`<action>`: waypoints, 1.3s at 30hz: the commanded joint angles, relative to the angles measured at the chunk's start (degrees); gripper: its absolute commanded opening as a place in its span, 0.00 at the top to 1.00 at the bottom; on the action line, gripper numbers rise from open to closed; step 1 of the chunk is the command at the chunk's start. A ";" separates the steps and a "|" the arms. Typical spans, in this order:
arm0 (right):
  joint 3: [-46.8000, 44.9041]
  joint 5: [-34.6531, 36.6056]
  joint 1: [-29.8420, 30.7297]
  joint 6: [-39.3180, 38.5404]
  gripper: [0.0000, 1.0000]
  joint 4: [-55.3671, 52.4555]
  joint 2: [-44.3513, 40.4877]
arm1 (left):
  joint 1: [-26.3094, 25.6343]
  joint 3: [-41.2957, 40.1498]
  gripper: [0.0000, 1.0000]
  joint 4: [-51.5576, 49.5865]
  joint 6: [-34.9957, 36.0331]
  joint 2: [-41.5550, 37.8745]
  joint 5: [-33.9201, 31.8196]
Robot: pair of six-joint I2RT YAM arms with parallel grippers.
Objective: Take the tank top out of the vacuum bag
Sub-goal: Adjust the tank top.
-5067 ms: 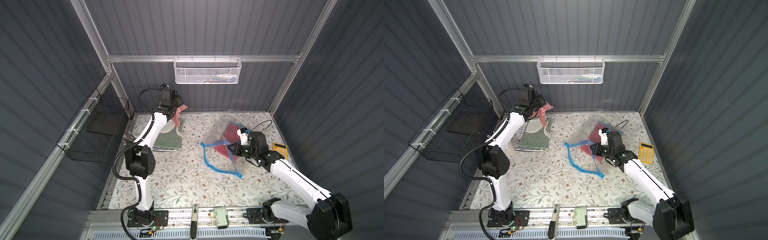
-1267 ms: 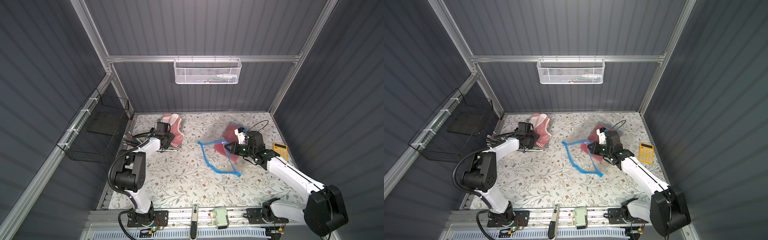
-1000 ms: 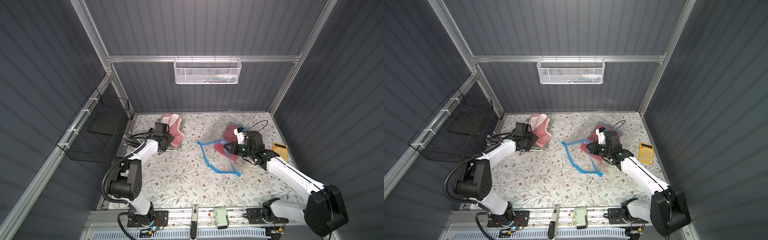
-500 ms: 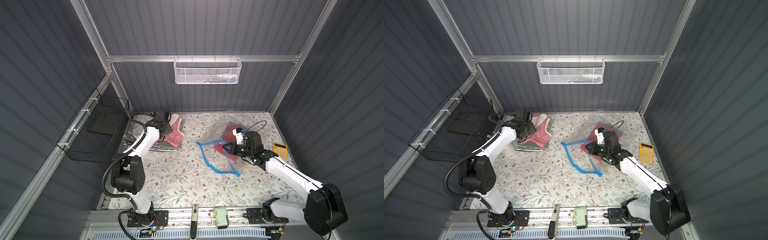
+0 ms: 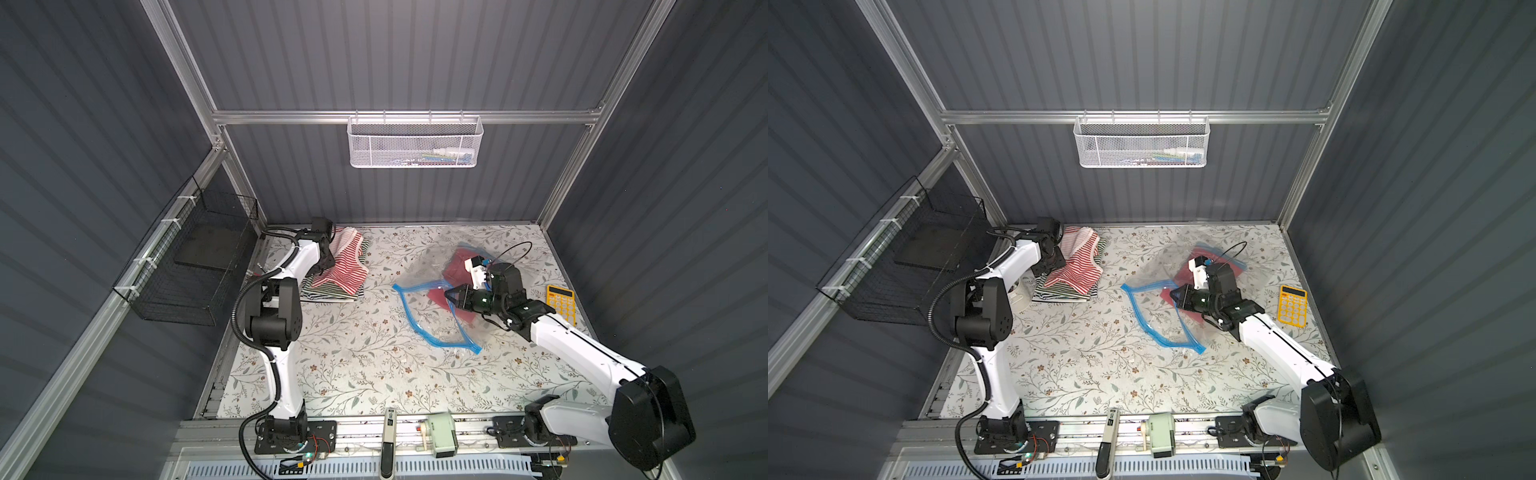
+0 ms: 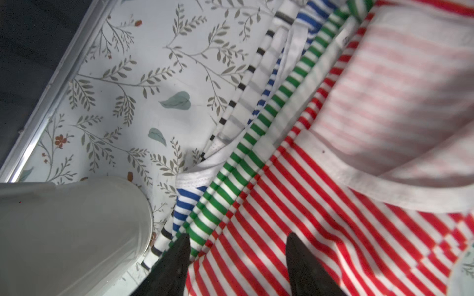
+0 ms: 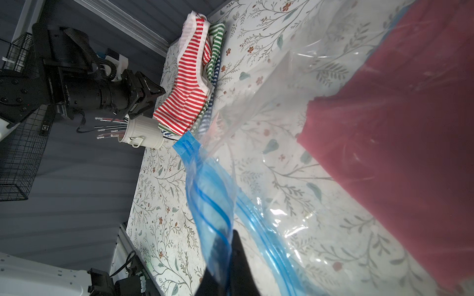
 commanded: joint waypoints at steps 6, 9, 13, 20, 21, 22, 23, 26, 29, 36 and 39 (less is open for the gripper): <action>-0.53 -0.29 0.46 -0.16 1.00 0.57 0.05 | 2.56 -7.82 0.42 3.16 0.23 -2.52 5.40; -0.37 -0.27 0.53 -0.02 1.00 0.77 0.13 | 2.58 -8.24 0.43 3.08 0.96 -2.55 6.37; -0.47 -0.34 0.71 0.27 1.00 1.02 0.41 | 2.71 -9.46 0.52 4.74 1.64 -3.52 9.28; -0.21 -0.47 0.94 0.62 1.00 1.47 0.84 | 2.73 -10.26 0.62 3.77 0.86 -4.63 9.01; -0.13 -0.48 1.07 0.64 1.00 1.60 0.85 | 2.67 -10.61 0.62 3.77 0.48 -4.90 9.06; -0.12 -0.47 1.06 0.64 1.00 1.66 0.99 | 2.67 -10.88 0.62 3.84 0.31 -5.13 9.09; -0.08 -0.52 1.05 0.76 1.00 1.67 1.07 | 2.67 -11.35 0.63 4.17 0.26 -5.40 9.52; -0.20 -0.48 1.23 0.82 1.00 1.90 1.10 | 2.67 -11.97 0.73 4.92 0.25 -5.41 10.13; -0.22 -0.56 1.34 0.67 1.00 1.71 1.00 | 2.67 -11.35 0.79 4.30 0.21 -4.35 10.40; -0.52 -0.22 1.33 0.53 1.00 1.24 0.23 | 2.67 -10.43 1.00 4.18 0.39 -3.97 9.73; -0.39 -0.37 1.32 0.64 1.00 1.31 0.37 | 2.67 -9.21 1.00 3.14 1.10 -4.32 8.58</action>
